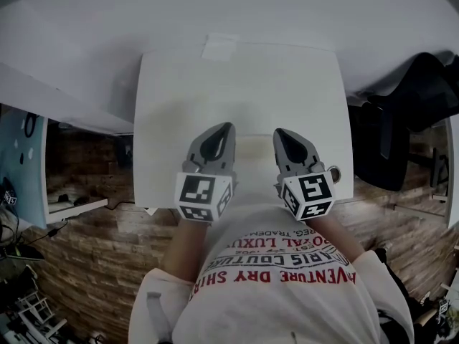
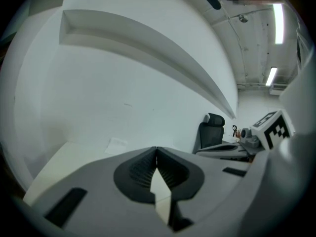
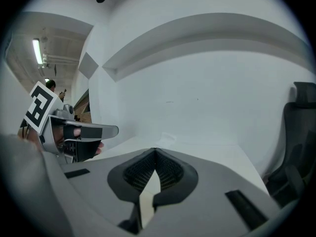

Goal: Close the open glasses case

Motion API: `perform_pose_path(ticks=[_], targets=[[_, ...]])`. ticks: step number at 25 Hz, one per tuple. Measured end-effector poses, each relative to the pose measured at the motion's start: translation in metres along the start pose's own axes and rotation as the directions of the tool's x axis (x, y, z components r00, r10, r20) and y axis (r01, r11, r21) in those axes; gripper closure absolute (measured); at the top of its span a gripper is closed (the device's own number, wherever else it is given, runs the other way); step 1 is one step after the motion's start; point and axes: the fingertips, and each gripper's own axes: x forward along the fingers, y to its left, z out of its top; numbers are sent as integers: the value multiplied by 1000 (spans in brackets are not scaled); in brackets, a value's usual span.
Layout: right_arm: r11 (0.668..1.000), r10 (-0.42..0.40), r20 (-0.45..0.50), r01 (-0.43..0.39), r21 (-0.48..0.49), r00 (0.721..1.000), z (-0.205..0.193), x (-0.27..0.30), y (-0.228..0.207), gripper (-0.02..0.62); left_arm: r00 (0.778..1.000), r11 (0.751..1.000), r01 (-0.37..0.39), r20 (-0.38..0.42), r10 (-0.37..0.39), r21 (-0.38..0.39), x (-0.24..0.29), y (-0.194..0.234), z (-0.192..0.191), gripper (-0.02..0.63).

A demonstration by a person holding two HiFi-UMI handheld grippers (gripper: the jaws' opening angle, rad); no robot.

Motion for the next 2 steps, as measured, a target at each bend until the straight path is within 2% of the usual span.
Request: perform_pose_path(ticks=[2], targets=[[1000, 1, -3, -1, 3, 1000, -1, 2, -1, 583, 1000, 1000, -4, -5, 4, -4, 2, 2, -2, 601]])
